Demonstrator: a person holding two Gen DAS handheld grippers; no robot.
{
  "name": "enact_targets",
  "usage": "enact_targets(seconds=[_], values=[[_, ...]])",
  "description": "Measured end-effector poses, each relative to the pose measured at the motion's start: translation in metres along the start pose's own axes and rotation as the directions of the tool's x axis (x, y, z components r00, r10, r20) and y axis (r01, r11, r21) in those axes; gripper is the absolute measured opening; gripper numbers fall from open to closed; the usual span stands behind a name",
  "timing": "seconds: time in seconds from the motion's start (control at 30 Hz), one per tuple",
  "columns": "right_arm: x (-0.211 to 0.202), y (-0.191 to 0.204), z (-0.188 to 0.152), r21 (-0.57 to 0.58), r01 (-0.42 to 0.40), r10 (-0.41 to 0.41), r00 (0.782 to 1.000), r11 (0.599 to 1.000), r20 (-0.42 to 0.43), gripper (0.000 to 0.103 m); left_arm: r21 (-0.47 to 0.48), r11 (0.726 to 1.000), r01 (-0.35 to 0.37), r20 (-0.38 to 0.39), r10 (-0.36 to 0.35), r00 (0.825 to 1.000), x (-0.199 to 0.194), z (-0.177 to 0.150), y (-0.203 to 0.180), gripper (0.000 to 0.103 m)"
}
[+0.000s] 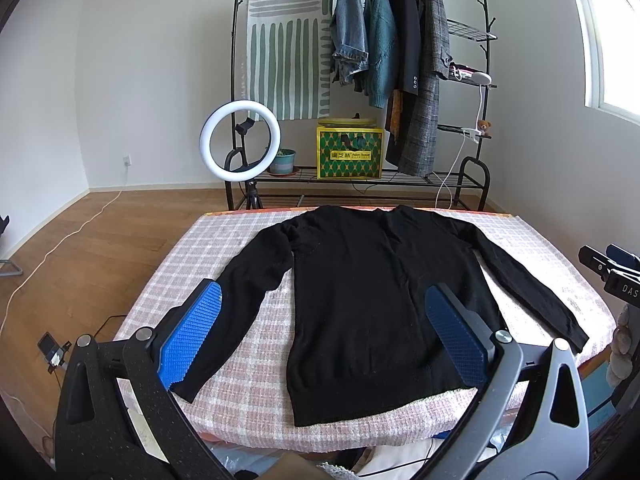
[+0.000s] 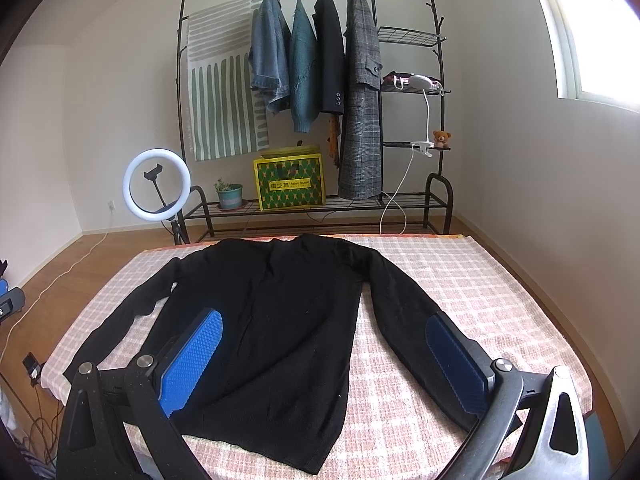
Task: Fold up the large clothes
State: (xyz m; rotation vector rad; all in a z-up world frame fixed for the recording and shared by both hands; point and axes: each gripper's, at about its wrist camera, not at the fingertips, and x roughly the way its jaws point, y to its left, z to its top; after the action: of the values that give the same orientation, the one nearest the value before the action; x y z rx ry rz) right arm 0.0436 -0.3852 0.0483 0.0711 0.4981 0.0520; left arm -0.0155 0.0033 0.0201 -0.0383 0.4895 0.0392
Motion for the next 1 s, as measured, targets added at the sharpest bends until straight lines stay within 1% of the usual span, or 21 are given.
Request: enact_targets(seconds=[1.0], values=[[-0.0014,0.0042,-0.0043,-0.013,-0.001,0.001,1.0,1.0,0.002,0.103,0.002,1.0,0.002,0.002,-0.002,1.0,0.0008,-0.0036,0.0019,0.103]])
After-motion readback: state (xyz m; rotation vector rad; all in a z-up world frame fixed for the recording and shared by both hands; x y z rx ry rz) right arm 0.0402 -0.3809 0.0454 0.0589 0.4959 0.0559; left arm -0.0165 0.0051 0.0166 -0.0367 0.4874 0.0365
